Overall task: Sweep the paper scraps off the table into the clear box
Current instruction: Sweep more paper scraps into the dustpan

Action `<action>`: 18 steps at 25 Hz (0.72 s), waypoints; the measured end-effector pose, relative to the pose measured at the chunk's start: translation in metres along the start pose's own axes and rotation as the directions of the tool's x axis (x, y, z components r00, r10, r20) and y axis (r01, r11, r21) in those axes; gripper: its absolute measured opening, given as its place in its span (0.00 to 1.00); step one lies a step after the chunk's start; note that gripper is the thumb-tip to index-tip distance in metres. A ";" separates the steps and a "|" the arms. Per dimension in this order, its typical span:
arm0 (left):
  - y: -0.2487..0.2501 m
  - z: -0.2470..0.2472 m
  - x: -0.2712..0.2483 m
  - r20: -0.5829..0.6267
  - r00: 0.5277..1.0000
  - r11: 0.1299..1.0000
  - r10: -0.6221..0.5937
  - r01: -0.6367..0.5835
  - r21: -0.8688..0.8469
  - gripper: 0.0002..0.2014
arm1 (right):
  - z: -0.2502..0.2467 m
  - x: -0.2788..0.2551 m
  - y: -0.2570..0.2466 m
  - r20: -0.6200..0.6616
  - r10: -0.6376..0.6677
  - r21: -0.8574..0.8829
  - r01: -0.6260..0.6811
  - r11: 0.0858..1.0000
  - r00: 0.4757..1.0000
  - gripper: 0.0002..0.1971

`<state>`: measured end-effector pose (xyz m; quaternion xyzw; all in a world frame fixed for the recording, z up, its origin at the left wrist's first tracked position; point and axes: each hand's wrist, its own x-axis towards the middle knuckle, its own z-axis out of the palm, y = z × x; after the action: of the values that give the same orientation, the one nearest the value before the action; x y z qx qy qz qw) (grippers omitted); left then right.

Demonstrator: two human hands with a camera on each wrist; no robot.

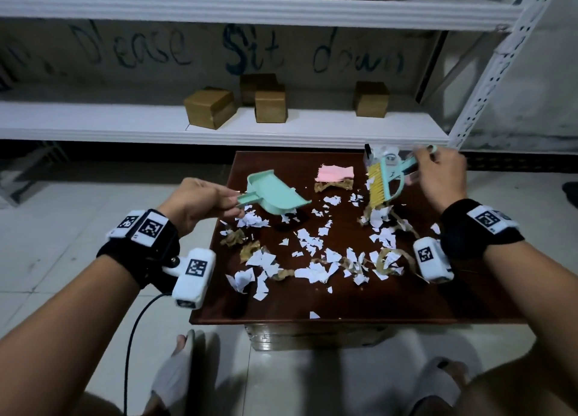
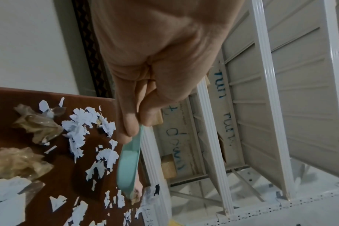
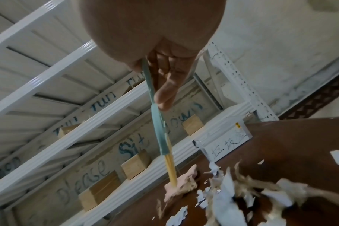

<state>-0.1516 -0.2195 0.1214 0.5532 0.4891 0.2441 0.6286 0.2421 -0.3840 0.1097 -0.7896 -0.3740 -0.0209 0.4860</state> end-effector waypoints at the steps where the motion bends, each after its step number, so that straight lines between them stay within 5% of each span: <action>1: -0.002 0.001 0.003 0.017 1.000 0.999 -0.015 0.015 0.030 0.09 | -0.006 0.004 0.005 -0.037 -0.016 -0.077 0.013 0.997 0.999 0.22; 3: -0.004 0.006 0.010 0.045 0.999 0.996 -0.031 0.027 0.082 0.08 | -0.017 0.008 0.016 -0.057 -0.095 -0.311 0.073 0.948 0.994 0.24; 7: -0.008 0.019 0.020 0.075 0.995 0.986 -0.069 0.057 0.155 0.07 | -0.015 0.006 0.049 0.112 -0.138 -0.581 0.178 0.794 0.984 0.19; 14: -0.026 0.033 0.033 0.084 0.986 0.962 -0.144 0.120 0.246 0.07 | 0.022 -0.004 0.077 0.343 0.048 -0.640 0.196 0.743 0.938 0.17; 18: -0.025 0.047 0.040 0.094 0.987 0.966 -0.128 0.103 0.237 0.06 | 0.032 -0.007 0.063 0.381 0.018 -0.587 0.227 0.777 0.924 0.16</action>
<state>-0.0999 -0.2134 0.0796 0.6057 0.5108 0.1177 0.5986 0.2650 -0.3787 0.0423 -0.8723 -0.4739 -0.0232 0.1183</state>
